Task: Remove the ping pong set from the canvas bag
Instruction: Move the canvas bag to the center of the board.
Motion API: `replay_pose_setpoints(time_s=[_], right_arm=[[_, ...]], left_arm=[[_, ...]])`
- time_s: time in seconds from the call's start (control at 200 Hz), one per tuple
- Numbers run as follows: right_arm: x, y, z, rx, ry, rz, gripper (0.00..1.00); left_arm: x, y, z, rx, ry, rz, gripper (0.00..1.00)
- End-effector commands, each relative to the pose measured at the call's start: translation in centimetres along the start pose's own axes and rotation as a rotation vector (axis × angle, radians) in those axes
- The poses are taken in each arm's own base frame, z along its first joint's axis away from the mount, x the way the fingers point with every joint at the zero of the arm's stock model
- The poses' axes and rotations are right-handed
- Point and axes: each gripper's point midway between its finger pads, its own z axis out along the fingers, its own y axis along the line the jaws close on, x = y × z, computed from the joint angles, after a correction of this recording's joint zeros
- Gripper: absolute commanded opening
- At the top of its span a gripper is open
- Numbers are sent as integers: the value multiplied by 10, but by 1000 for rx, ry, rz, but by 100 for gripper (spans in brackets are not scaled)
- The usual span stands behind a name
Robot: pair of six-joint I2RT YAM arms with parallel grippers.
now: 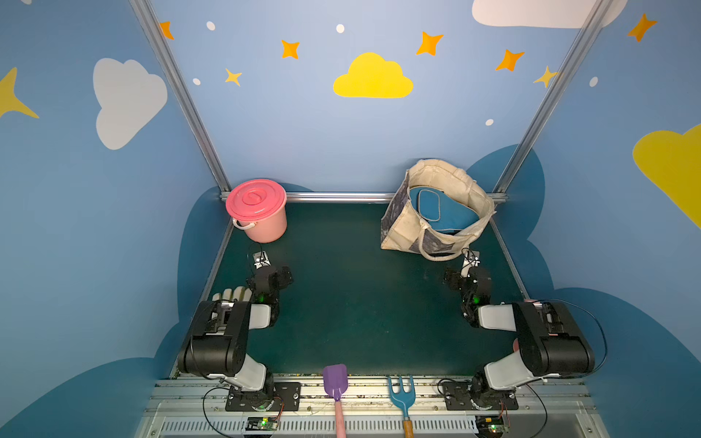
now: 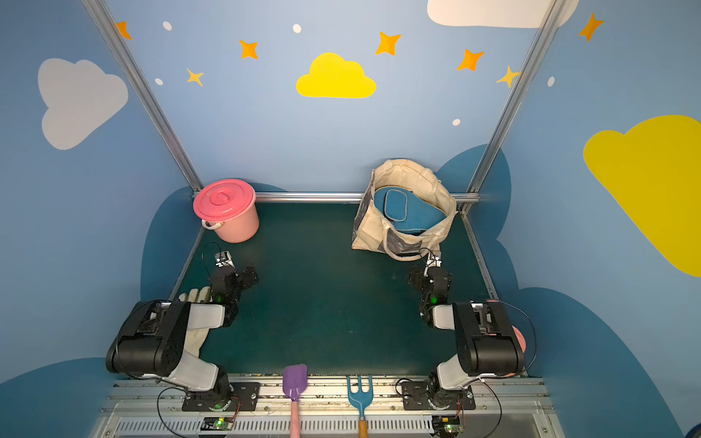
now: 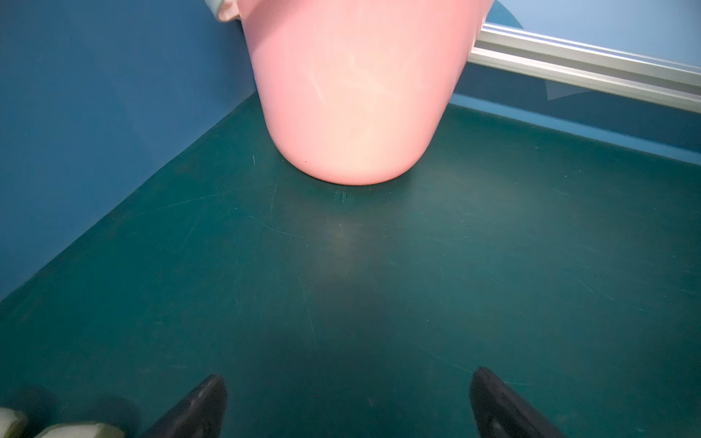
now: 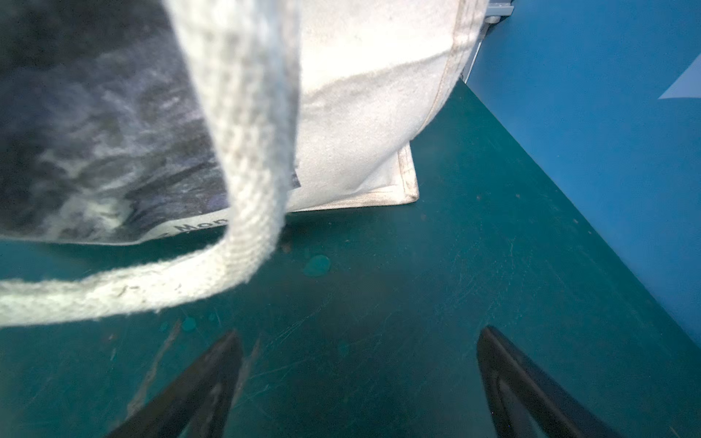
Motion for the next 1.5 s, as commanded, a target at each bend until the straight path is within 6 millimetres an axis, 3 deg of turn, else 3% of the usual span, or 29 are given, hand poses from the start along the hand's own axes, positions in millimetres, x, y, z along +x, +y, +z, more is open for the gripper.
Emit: replay_pose_setpoints(time_s=[0.0,1.021,1.111,1.187,1.307,1.382,1.412,1.497], right_arm=[[-14,2,0,-7,-36,6,95],[-13,2,-1,-15,-34,10,95],[-28,11,-3,-41,-43,-32,95],[-37,13,-10,-28,91,-60,95],[-80,14,-36,-49,54,-20,95],[-93,13,-53,-67,45,-5,95],[-110,12,-60,-67,16,10,95],[-143,6,-81,-53,-29,29,95]], left_arm=[[-13,-3,0,5,-31,2,100],[-14,-7,-1,14,-33,23,100],[-22,-8,-12,-12,-76,38,100],[-34,-15,-24,-11,-95,91,100],[-65,-29,-52,-26,-77,86,100],[-82,-38,-70,12,-85,68,100],[-91,-43,-78,33,-90,60,100],[-115,-74,-101,152,-111,121,100]])
